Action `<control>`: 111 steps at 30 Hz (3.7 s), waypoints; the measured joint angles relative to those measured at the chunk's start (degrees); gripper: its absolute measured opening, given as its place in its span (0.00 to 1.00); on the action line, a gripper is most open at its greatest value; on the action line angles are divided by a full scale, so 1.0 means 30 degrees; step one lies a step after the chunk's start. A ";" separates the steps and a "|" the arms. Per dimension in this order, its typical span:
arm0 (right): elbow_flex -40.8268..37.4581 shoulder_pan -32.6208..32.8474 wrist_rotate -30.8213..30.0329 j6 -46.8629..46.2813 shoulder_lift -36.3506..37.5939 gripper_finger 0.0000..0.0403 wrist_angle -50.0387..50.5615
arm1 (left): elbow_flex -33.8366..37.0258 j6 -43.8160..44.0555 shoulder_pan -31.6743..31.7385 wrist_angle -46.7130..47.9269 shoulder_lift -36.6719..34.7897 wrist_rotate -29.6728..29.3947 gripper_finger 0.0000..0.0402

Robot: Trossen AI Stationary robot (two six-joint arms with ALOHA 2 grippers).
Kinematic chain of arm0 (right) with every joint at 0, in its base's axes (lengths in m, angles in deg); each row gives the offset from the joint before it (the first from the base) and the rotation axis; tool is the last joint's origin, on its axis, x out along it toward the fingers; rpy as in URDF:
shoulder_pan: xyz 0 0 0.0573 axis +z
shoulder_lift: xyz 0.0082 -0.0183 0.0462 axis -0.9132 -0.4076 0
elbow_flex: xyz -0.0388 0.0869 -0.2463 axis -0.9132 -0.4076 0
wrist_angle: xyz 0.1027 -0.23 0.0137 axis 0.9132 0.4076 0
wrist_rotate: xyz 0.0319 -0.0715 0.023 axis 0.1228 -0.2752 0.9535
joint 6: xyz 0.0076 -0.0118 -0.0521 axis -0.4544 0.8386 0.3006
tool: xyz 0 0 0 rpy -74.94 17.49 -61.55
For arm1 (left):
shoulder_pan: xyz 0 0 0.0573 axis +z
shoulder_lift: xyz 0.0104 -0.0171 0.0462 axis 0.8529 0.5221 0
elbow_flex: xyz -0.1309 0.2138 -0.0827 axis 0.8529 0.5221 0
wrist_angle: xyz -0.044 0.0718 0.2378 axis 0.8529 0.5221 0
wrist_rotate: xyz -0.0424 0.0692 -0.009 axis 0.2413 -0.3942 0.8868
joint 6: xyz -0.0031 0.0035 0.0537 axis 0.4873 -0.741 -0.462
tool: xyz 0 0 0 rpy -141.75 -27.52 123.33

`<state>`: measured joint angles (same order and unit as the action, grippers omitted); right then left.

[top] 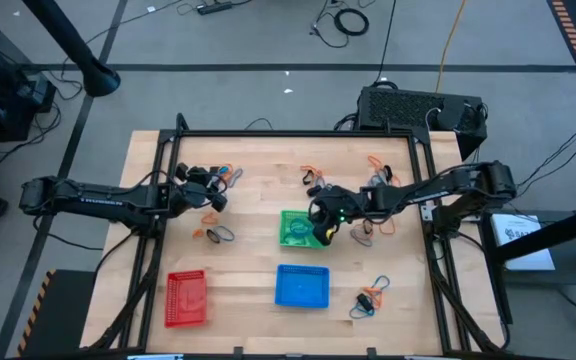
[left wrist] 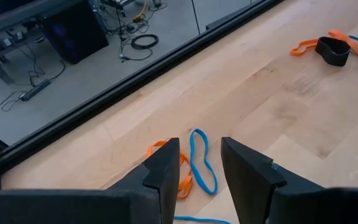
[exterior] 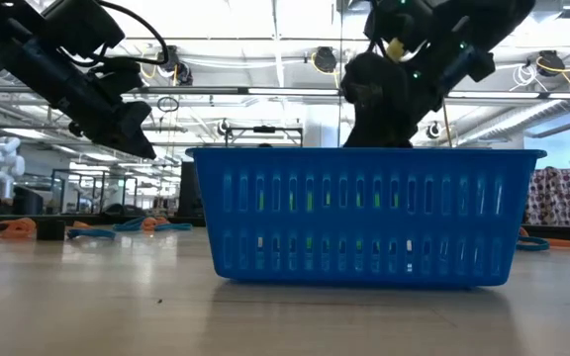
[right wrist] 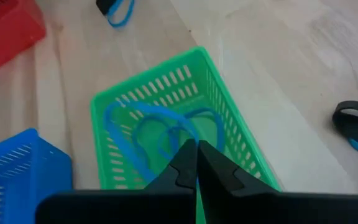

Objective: Sort rubber bands into baskets
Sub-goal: Put the blue rubberband into the green bin

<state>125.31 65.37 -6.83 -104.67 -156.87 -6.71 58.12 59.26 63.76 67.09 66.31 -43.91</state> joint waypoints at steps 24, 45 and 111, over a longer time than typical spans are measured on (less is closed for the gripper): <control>0.2512 0.0464 -0.2461 0.0996 0.0012 0.33 0.0948 | 0.0000 0.0001 0.0000 0.0007 0.0007 0.0000 0.32; 1.7804 -0.2733 -0.0218 0.9078 -1.4446 0.33 0.0053 | -0.0007 0.2096 0.0254 0.4426 -0.0043 -0.7978 0.32; 2.9718 -0.3039 0.4706 0.9488 -1.6542 0.00 1.8679 | 0.0109 -0.0332 0.3344 0.2676 -0.0022 -0.1965 0.32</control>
<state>214.46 56.25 7.28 -76.20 -206.50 49.33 58.44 58.26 73.79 75.12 66.24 -49.80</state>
